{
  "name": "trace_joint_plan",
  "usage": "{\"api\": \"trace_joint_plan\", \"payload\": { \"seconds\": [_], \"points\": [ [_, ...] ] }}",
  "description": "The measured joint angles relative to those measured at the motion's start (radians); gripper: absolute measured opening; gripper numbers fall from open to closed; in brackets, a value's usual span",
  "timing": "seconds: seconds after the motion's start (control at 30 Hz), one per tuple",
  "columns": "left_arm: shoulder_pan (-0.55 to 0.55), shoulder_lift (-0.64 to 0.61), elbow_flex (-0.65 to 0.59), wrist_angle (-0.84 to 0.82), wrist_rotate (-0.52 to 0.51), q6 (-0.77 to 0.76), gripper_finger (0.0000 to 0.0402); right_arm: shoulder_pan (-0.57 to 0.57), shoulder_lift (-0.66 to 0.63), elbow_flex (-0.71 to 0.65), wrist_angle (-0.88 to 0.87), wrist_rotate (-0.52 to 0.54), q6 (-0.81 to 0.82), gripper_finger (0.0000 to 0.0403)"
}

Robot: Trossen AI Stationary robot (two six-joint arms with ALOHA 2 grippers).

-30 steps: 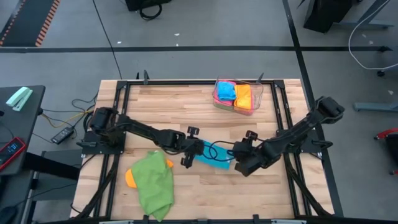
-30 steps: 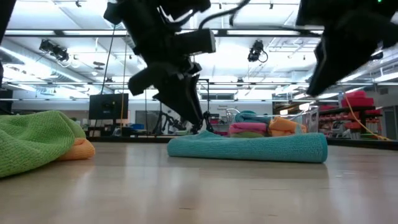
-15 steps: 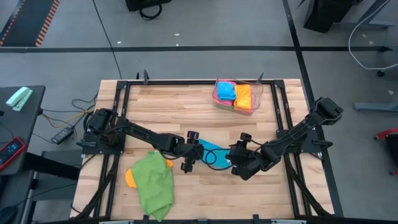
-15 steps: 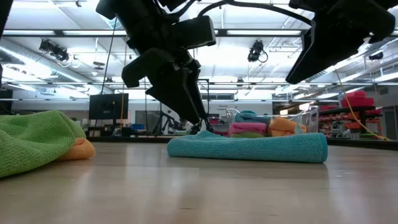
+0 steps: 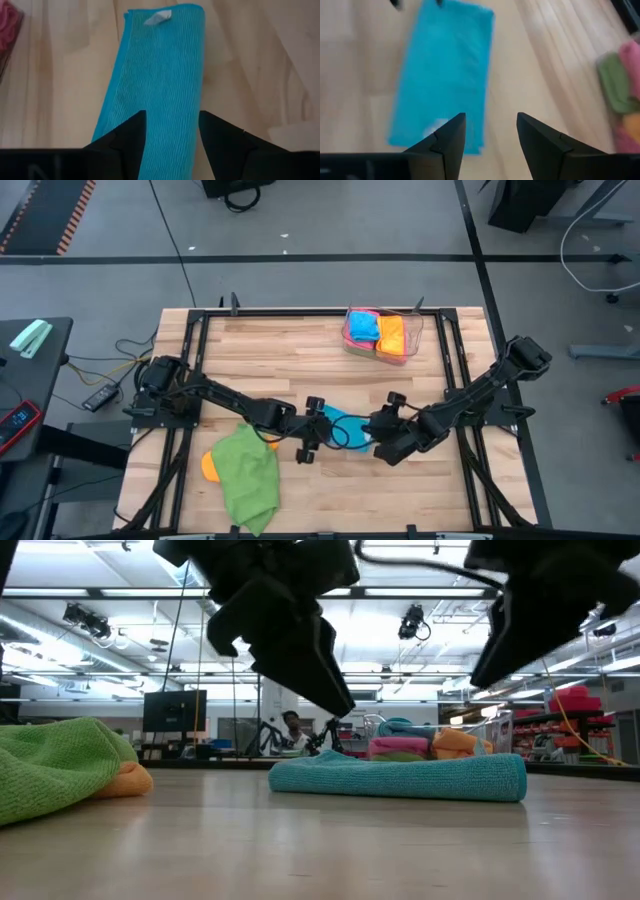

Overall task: Fold microfiber towels
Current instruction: Fold the blue towel

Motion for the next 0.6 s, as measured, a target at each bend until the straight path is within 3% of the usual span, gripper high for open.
{"api": "trace_joint_plan", "payload": {
  "seconds": [0.13, 0.37, 0.6],
  "points": [
    [0.000, 0.000, 0.000, 0.028, 0.000, -0.063, 0.0191, -0.028, -0.002, -0.026, -0.067, -0.002, -0.015, 0.0171],
    [-0.004, 0.000, 0.000, 0.006, 0.032, -0.143, 0.0188, -0.112, -0.002, -0.183, 0.148, -0.177, -0.170, 0.0152],
    [-0.029, 0.000, 0.000, -0.133, 0.081, -0.142, 0.0185, -0.161, -0.002, -0.244, 0.210, -0.143, -0.195, 0.0136]
  ]
}}
